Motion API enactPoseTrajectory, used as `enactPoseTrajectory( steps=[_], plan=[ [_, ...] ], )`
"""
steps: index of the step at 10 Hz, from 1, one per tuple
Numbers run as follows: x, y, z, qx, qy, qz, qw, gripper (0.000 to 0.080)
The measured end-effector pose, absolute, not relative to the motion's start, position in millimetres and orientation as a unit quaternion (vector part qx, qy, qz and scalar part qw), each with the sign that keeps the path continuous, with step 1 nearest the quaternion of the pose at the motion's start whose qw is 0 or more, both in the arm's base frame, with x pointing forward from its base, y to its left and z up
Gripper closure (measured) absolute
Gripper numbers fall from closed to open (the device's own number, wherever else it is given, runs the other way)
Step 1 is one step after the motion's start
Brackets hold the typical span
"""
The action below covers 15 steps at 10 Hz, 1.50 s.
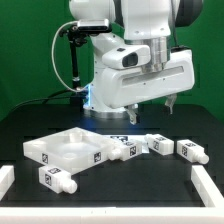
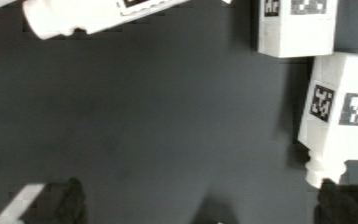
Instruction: Assemble one leg
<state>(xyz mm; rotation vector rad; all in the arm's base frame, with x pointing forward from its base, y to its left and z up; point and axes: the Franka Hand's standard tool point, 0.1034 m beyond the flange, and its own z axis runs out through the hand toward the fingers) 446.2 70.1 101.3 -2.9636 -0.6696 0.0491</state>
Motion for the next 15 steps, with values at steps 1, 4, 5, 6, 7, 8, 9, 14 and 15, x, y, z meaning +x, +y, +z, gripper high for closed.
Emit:
enactPoseTrajectory(
  steps=[1,4,5,6,7,8,9,14,15],
  plan=[
    [446.3,69.5,101.3,-0.974,-0.22,0.016,0.051,0.015],
    [447.8,9.2,105.7,-0.956,-0.288,0.03,0.048,0.015],
    [457.5,-14.3,107.8,-0.95,-0.31,0.025,0.038,0.015],
    [463.9,-36.2,102.3,-0.943,-0.332,0.014,0.029,0.015],
    [466.5,-56.3,94.1,-0.943,-0.331,0.002,0.027,0.015],
    [461.9,-58.0,90.2,-0.949,-0.311,0.015,0.042,0.015],
    [464.0,-54.5,91.7,-0.947,-0.318,0.014,0.04,0.015],
    [451.1,-118.7,67.5,-0.916,-0.4,-0.006,0.013,0.015],
    [446.4,-139.1,61.6,-0.915,-0.404,-0.004,0.011,0.015]
  ],
)
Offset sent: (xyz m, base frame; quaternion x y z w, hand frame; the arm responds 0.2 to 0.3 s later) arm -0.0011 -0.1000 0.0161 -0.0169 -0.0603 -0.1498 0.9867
